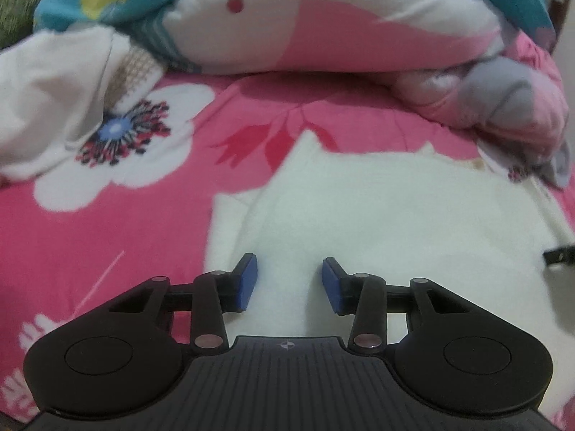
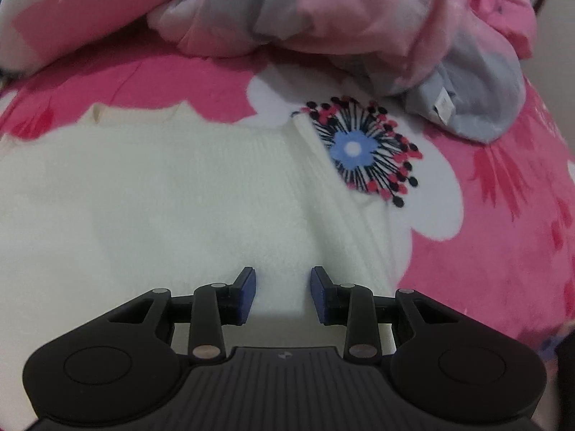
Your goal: Fold clothes
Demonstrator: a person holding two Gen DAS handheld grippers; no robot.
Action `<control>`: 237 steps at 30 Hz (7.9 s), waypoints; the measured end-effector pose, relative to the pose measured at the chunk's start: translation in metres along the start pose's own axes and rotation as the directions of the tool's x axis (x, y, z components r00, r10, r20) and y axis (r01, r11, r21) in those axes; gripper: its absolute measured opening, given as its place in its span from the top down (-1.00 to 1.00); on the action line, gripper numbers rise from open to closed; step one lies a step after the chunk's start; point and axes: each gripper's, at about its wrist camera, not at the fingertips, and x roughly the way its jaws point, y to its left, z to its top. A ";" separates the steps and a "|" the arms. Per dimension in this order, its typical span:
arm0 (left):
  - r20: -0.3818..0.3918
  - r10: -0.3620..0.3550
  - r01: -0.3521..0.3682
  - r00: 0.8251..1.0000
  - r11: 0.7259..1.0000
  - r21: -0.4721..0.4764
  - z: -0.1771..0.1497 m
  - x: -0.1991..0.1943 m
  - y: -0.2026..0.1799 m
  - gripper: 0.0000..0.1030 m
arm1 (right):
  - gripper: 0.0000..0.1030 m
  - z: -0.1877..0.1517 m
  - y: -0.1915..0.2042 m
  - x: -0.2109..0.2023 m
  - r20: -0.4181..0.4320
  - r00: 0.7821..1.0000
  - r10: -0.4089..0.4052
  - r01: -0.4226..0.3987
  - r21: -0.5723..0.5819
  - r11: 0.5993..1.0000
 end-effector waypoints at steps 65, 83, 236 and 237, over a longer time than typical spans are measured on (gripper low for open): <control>0.080 -0.166 0.177 0.983 0.970 -0.166 -0.020 -0.081 -0.002 0.31 | 0.41 -0.070 -0.026 -0.040 -0.150 0.986 0.073 -0.086 -0.082 0.993; -0.041 -0.145 0.132 0.989 0.966 -0.223 -0.031 -0.024 0.010 0.30 | 0.40 -0.070 -0.043 -0.083 -0.109 0.984 0.138 -0.144 -0.052 0.988; -0.012 -0.380 0.339 0.925 0.837 -0.429 -0.062 -0.071 0.046 0.32 | -0.41 0.064 0.316 -0.004 -0.418 0.885 0.204 -0.378 -0.390 0.840; -0.011 -0.376 0.335 0.927 0.837 -0.432 -0.063 -0.072 0.048 0.27 | -0.36 0.063 0.315 -0.004 -0.413 0.889 0.197 -0.370 -0.396 0.840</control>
